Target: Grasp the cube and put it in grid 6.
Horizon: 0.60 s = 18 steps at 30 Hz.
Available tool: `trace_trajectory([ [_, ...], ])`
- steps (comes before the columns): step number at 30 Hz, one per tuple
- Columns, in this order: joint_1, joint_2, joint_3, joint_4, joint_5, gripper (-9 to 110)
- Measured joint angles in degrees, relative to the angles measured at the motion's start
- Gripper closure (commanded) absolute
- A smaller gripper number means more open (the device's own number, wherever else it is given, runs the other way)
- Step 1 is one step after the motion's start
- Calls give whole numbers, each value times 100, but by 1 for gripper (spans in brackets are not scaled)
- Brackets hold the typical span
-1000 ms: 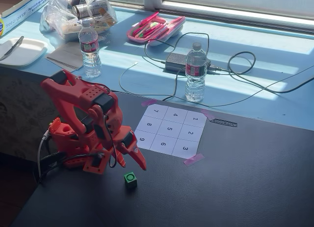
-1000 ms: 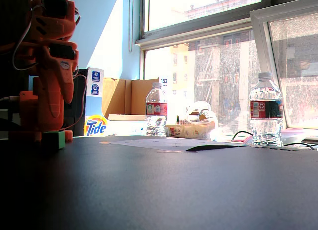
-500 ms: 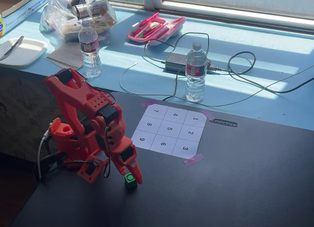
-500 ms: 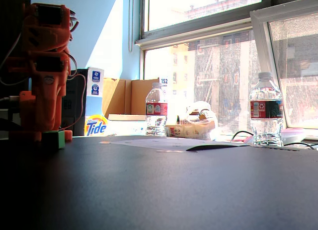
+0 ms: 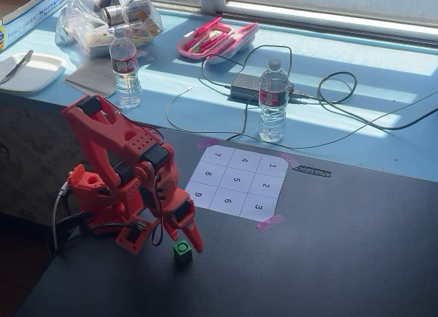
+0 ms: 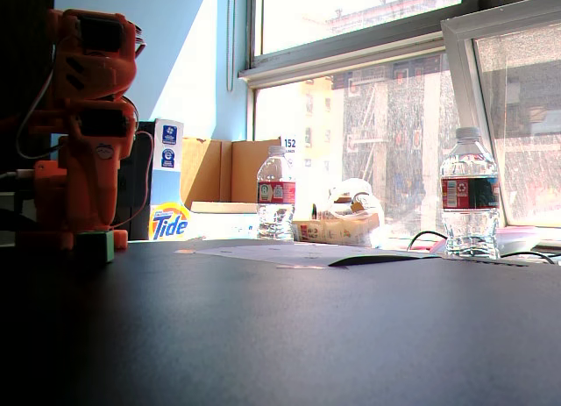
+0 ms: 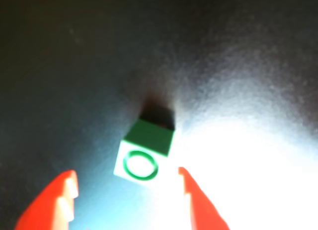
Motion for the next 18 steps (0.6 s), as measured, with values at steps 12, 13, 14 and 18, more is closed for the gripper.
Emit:
trace_trajectory([
  [12, 466, -35, 325, -439, -316, 101],
  [13, 492, -35, 325, -439, -325, 101],
  [14, 492, -35, 325, -439, -352, 101],
  [18, 492, -35, 343, -448, -360, 101],
])
